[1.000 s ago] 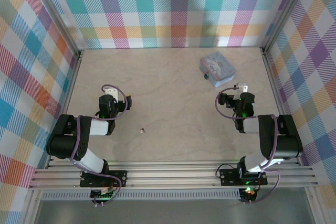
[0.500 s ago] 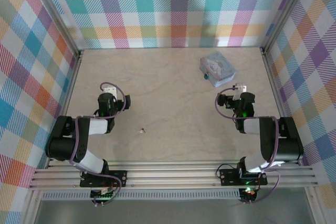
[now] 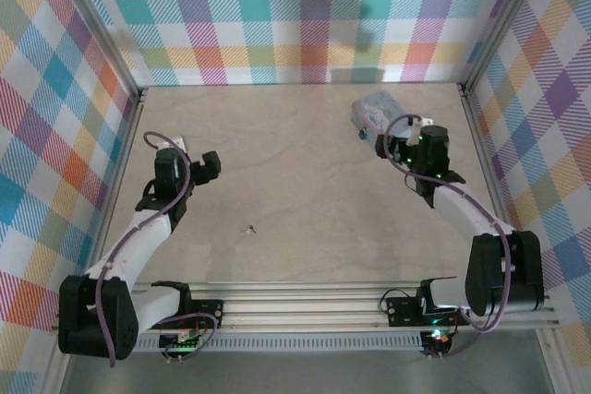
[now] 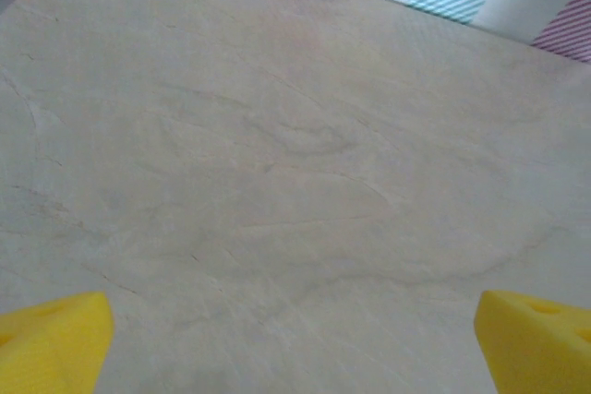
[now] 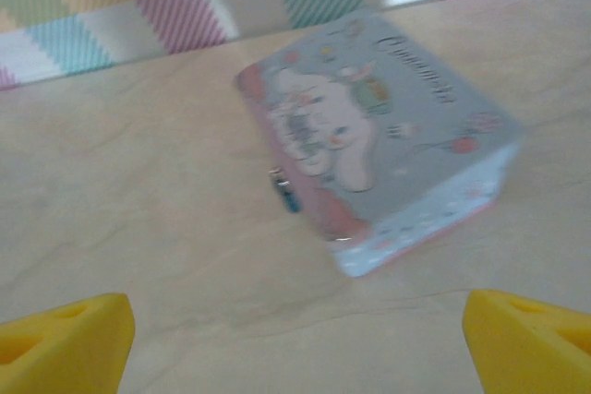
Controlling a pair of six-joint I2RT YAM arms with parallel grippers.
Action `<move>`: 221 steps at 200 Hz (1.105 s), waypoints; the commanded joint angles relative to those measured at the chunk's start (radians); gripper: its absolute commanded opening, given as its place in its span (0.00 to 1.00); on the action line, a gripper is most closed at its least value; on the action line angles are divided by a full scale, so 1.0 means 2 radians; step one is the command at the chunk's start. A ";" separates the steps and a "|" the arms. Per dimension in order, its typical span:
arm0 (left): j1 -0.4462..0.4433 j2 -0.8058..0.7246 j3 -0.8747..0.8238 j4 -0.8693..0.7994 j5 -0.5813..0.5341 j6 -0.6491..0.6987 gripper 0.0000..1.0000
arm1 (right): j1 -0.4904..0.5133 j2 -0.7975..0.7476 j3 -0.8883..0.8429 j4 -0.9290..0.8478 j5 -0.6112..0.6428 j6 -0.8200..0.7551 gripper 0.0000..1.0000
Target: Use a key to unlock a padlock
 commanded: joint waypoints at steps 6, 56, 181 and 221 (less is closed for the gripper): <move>0.005 -0.024 0.033 -0.144 0.064 -0.046 0.98 | 0.052 0.058 0.093 -0.105 0.048 0.009 0.91; -0.010 -0.024 0.052 -0.203 0.167 -0.102 0.89 | 0.075 0.241 0.334 -0.249 0.146 -0.041 0.92; -0.106 0.119 0.106 -0.171 0.194 -0.118 0.84 | 0.068 0.571 0.780 -0.492 0.065 -0.109 0.91; -0.108 0.127 0.108 -0.170 0.190 -0.122 0.84 | 0.074 0.531 0.701 -0.467 -0.031 -0.127 0.78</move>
